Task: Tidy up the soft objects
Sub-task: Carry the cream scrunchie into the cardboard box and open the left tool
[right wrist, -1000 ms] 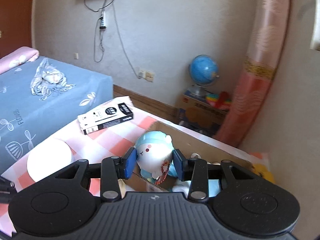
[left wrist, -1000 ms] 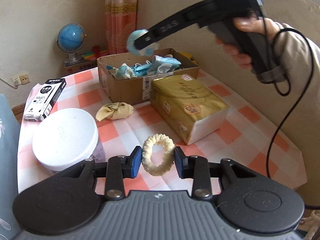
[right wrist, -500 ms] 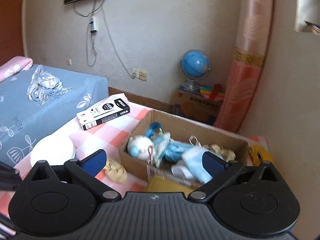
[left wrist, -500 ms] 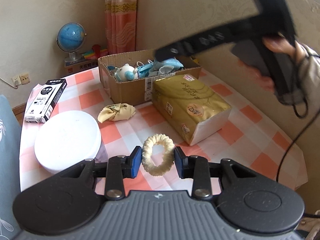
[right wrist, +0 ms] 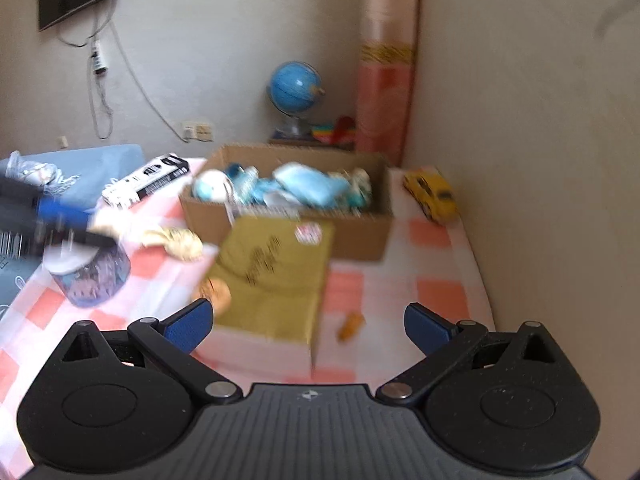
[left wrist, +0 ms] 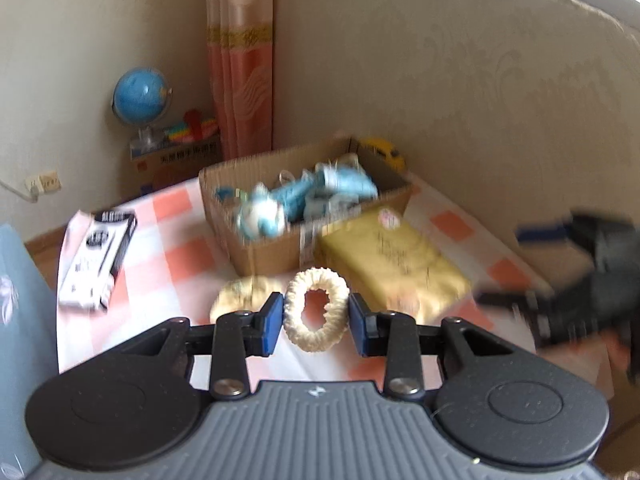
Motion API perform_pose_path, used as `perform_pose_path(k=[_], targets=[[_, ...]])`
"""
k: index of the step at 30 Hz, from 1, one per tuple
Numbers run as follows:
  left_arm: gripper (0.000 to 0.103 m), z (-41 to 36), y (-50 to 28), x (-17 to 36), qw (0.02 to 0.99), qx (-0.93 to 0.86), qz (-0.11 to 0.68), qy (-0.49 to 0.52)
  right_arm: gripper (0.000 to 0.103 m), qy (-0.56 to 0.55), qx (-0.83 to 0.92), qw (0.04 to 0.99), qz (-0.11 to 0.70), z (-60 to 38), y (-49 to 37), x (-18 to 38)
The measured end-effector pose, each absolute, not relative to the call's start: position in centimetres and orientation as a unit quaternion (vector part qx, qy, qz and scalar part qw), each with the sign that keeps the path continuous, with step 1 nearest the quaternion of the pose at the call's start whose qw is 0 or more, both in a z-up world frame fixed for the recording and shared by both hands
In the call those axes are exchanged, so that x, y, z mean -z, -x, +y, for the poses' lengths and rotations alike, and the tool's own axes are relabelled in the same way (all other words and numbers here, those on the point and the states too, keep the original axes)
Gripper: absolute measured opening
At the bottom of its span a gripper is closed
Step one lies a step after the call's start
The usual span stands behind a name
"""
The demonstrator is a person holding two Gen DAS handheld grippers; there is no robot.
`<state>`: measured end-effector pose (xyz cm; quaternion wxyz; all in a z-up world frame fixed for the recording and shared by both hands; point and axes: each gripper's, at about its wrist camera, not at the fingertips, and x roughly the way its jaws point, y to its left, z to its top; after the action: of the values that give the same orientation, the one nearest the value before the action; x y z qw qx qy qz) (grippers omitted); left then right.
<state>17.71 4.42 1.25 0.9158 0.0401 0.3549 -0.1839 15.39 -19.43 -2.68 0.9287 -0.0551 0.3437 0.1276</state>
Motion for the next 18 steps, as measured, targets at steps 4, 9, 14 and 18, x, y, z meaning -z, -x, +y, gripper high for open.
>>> perform_pose_path(k=[4,9,14,18], targets=[[0.034,3.6,-21.0,-3.0,0.922,0.180,0.342,-0.043,0.103,0.047,-0.116,0.926,0.355,-20.6,-13.9,3.7],[0.035,2.3,-26.3,-4.3,0.923,0.171,0.340,-0.050,0.103,0.043,-0.103,0.927,0.358,-21.6,-13.3,4.2],[0.035,0.9,-31.5,-4.1,0.921,0.155,0.354,-0.051,0.103,0.038,-0.089,0.928,0.360,-22.5,-13.6,4.3],[0.049,0.1,-34.6,-3.2,0.919,0.147,0.363,-0.042,0.103,0.034,-0.083,0.929,0.358,-23.2,-13.6,4.2]])
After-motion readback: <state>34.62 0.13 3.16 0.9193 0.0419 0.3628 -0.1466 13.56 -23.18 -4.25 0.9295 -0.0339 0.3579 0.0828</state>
